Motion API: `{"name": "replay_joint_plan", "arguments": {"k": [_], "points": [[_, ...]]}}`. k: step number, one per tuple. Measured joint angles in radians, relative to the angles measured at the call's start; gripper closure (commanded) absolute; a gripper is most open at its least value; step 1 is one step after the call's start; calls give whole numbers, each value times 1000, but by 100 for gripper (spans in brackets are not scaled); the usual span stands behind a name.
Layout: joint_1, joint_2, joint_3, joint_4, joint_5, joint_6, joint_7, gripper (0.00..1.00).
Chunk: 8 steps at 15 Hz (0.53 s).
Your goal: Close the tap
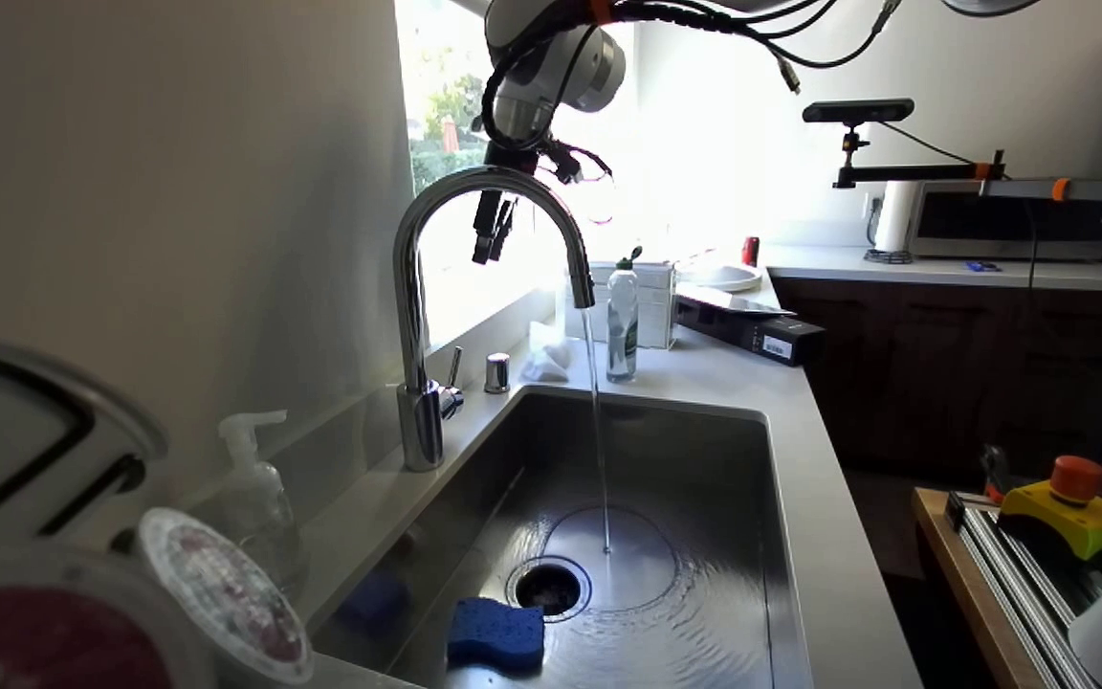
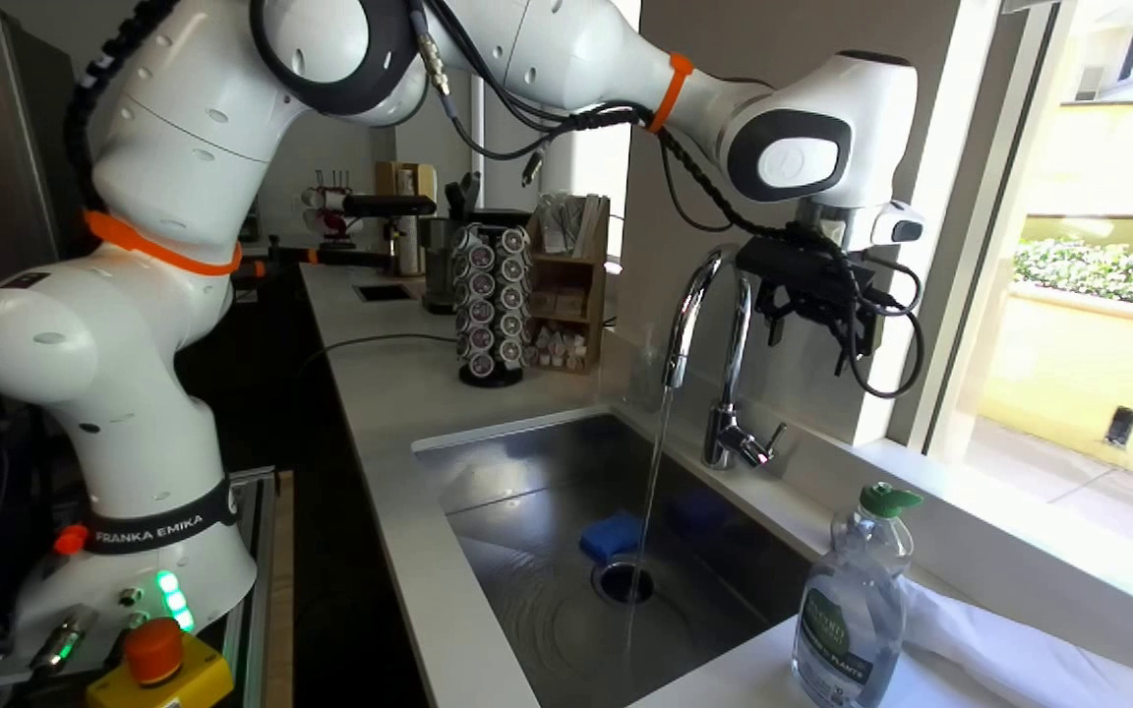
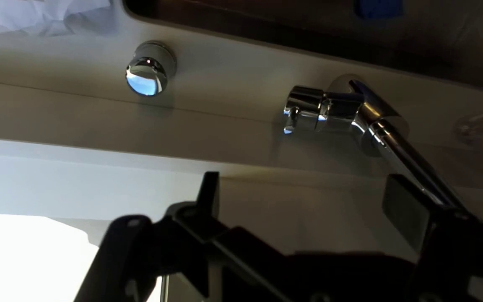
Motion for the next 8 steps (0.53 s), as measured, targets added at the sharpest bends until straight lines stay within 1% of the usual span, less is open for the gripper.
{"name": "replay_joint_plan", "arguments": {"k": [4, 8], "points": [[-7, 65, 21, 82, 14, -51, -15, 0], [-14, 127, 32, 155, 14, -79, -16, 0]]}}
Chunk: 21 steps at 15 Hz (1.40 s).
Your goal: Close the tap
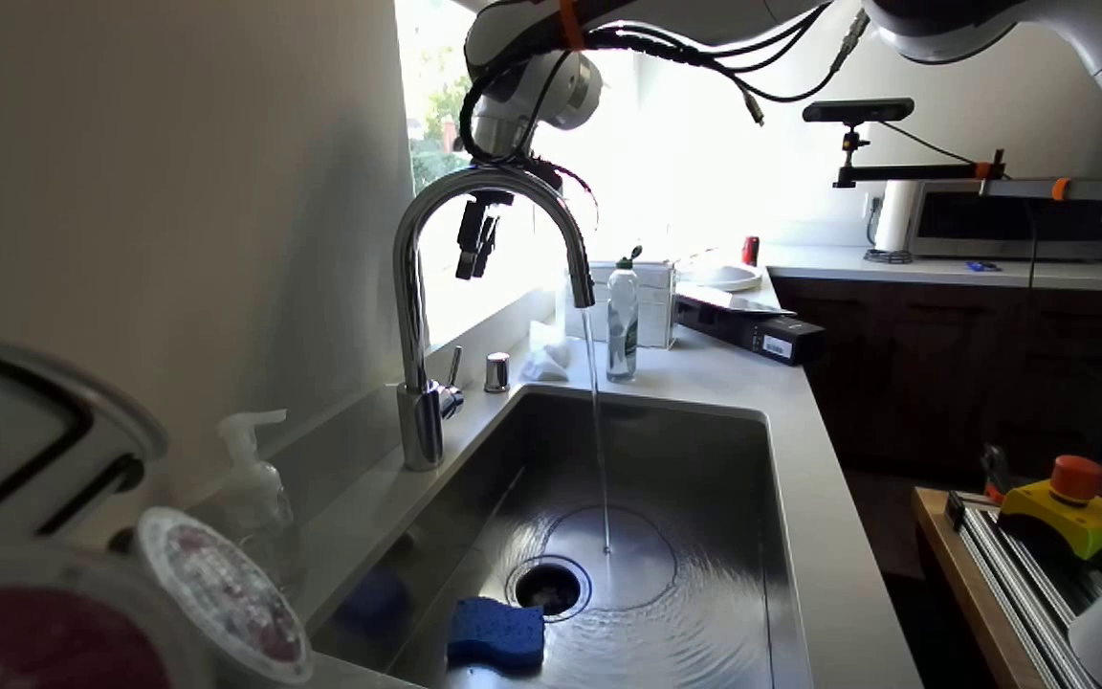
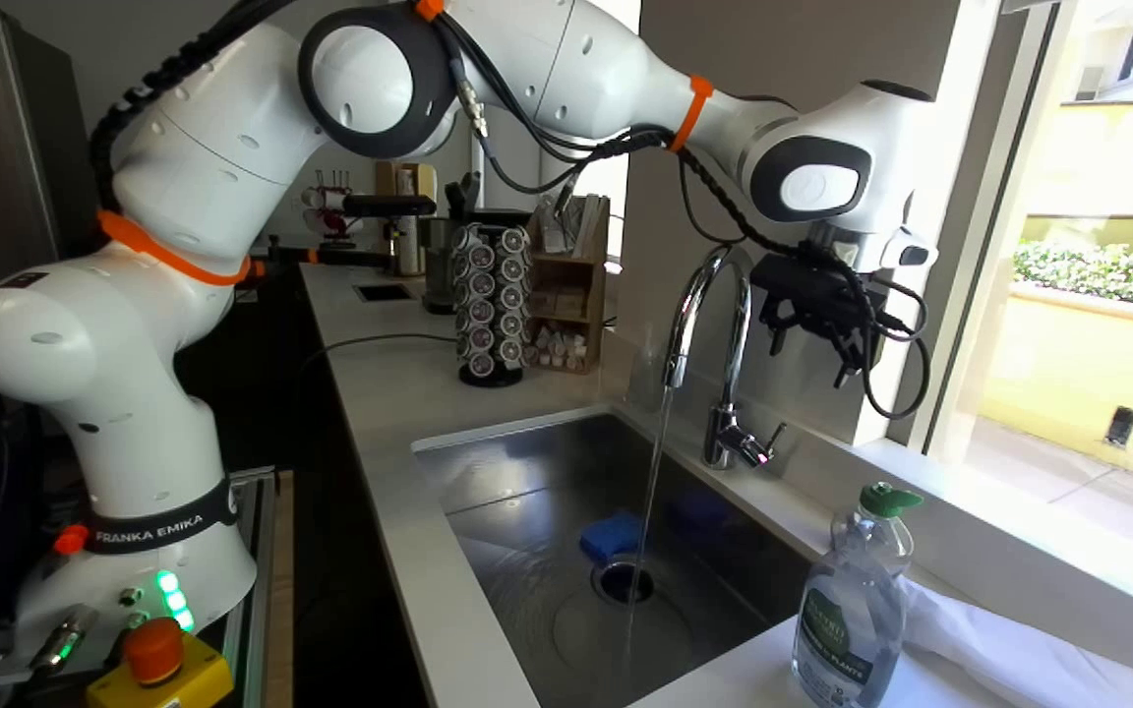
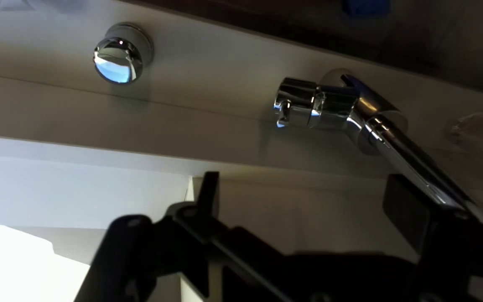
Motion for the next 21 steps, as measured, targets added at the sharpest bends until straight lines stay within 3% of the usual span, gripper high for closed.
{"name": "replay_joint_plan", "arguments": {"k": [11, 21], "points": [[-13, 97, 10, 141, -7, -136, 19, 0], [-13, 170, -50, 194, -28, -138, 116, 0]]}}
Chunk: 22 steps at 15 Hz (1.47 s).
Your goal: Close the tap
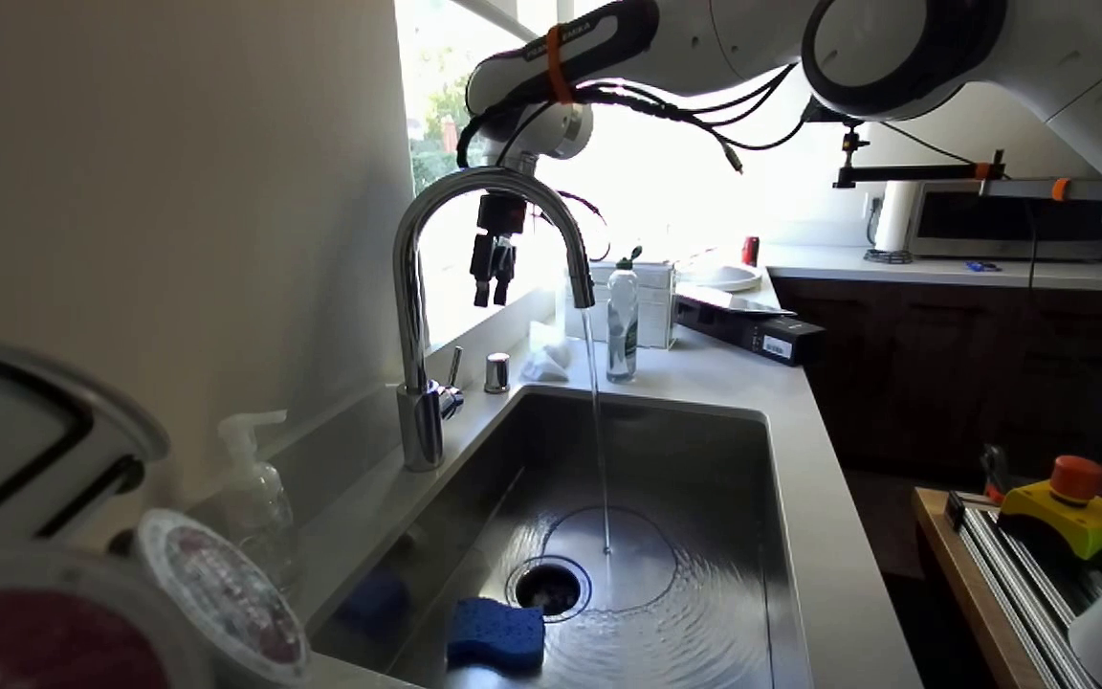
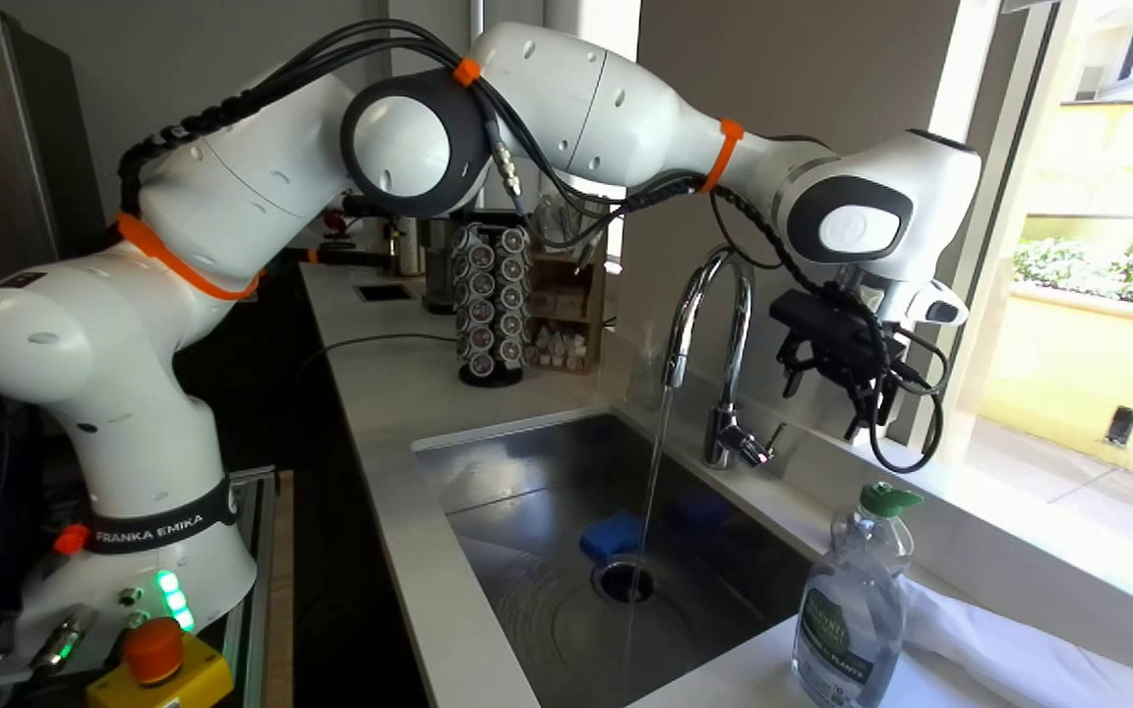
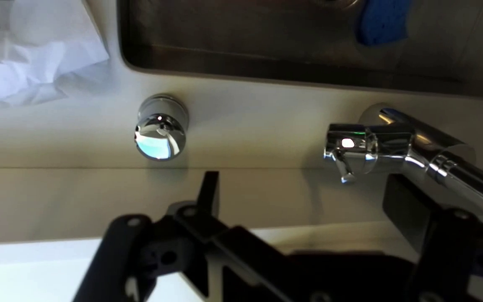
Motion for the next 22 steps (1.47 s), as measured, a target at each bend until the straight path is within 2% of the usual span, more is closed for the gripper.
{"name": "replay_joint_plan", "arguments": {"k": [5, 18, 19, 21, 22], "points": [[3, 34, -5, 6, 1, 0, 12, 0], [21, 53, 45, 8, 8, 0, 36, 0], [21, 54, 48, 8, 8, 0, 38, 6], [21, 55, 55, 8, 8, 0, 39, 29], [21, 55, 57, 8, 8, 0, 39, 30]]}}
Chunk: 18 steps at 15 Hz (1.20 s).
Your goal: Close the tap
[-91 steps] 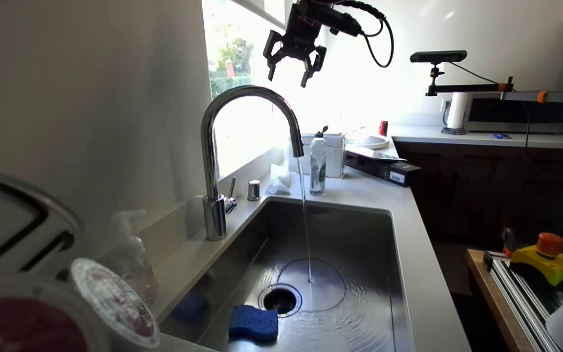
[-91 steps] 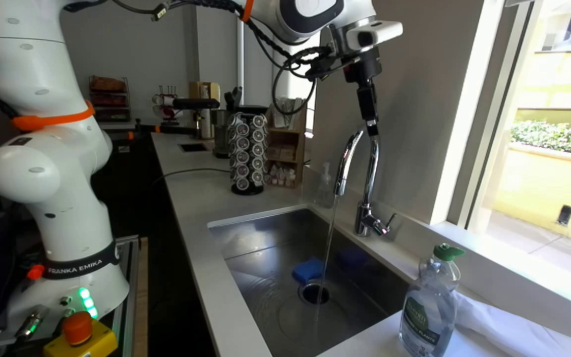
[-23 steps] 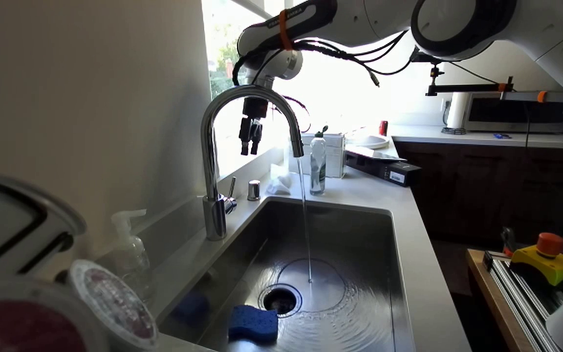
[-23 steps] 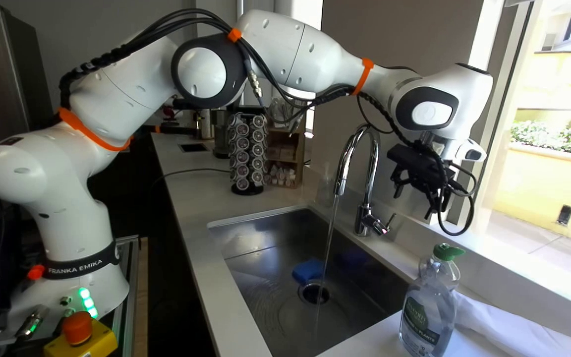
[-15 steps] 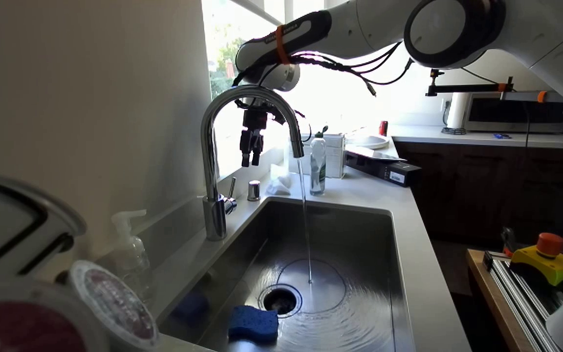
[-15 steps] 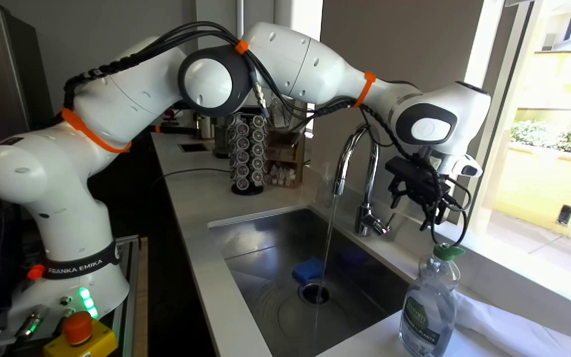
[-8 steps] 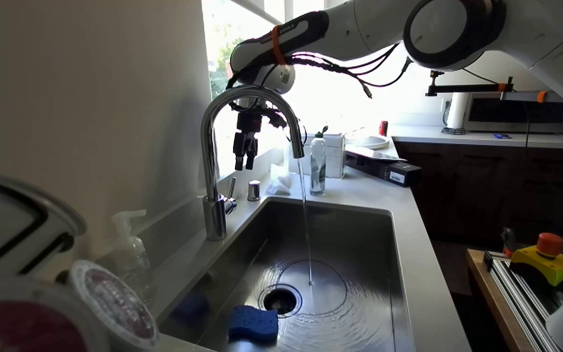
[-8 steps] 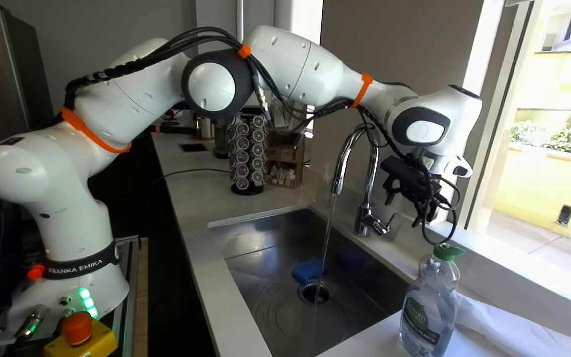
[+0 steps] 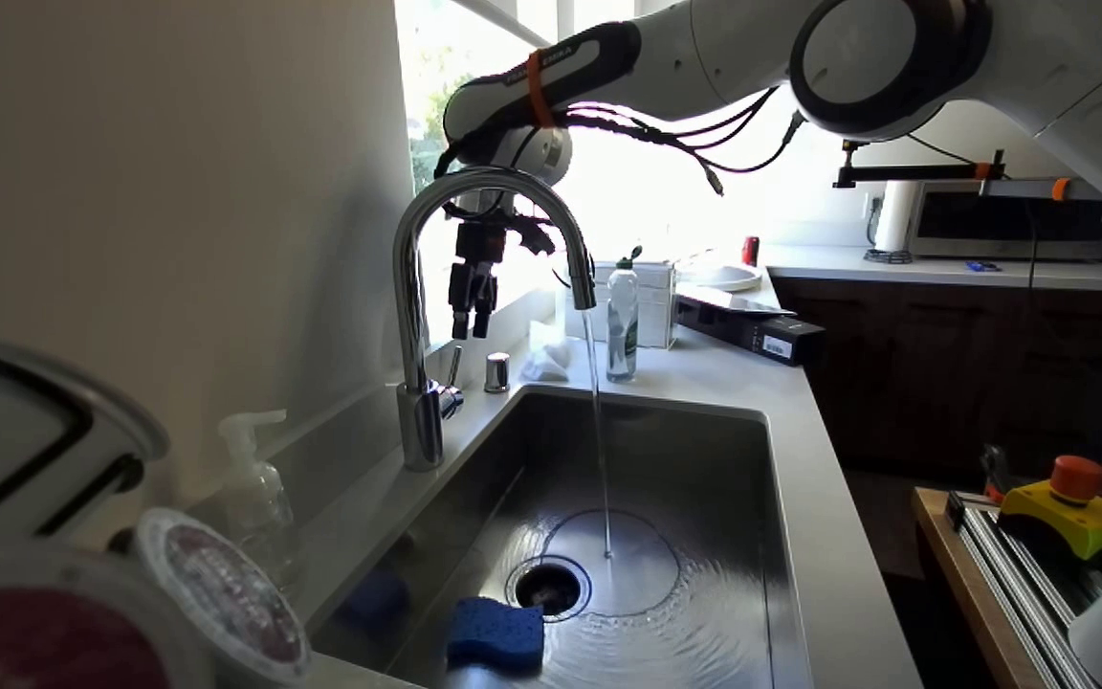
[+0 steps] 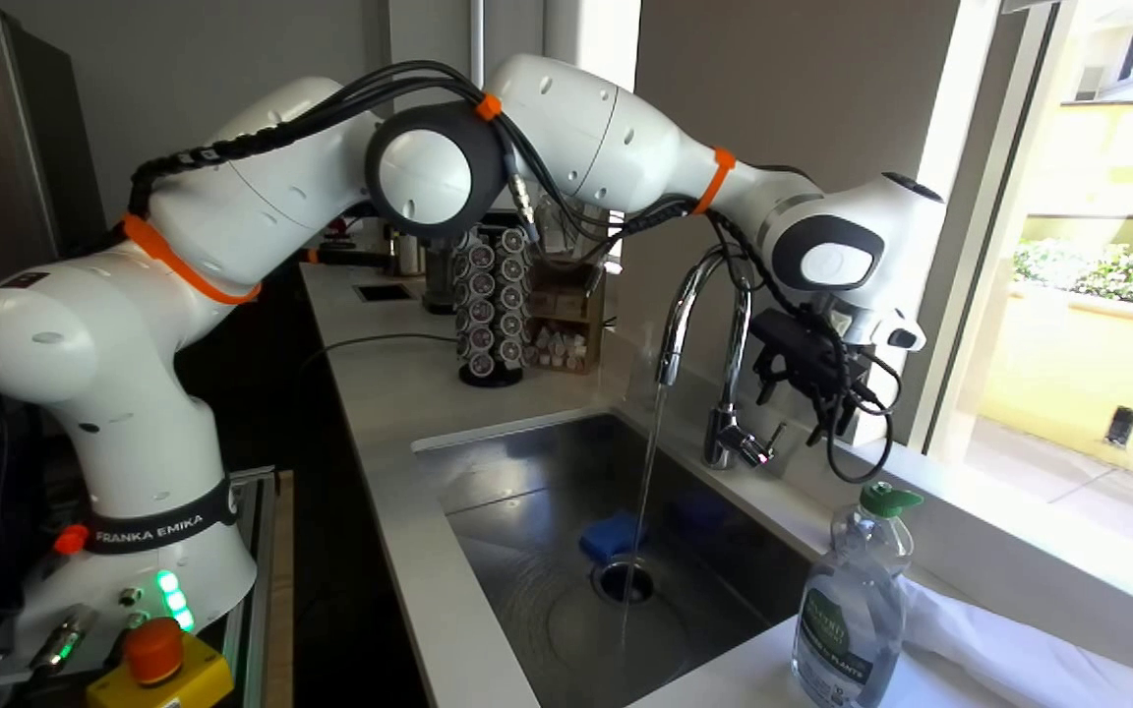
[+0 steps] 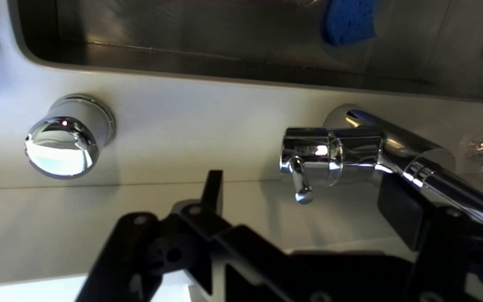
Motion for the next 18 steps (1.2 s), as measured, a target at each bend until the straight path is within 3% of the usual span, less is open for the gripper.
{"name": "replay_joint_plan", "arguments": {"k": [5, 8, 9, 18], "points": [[0, 3, 13, 0, 1, 0, 0, 69], [0, 5, 21, 0, 1, 0, 0, 83], [0, 6, 24, 0, 1, 0, 0, 98], [-2, 5, 24, 2, 0, 1, -9, 97]]}}
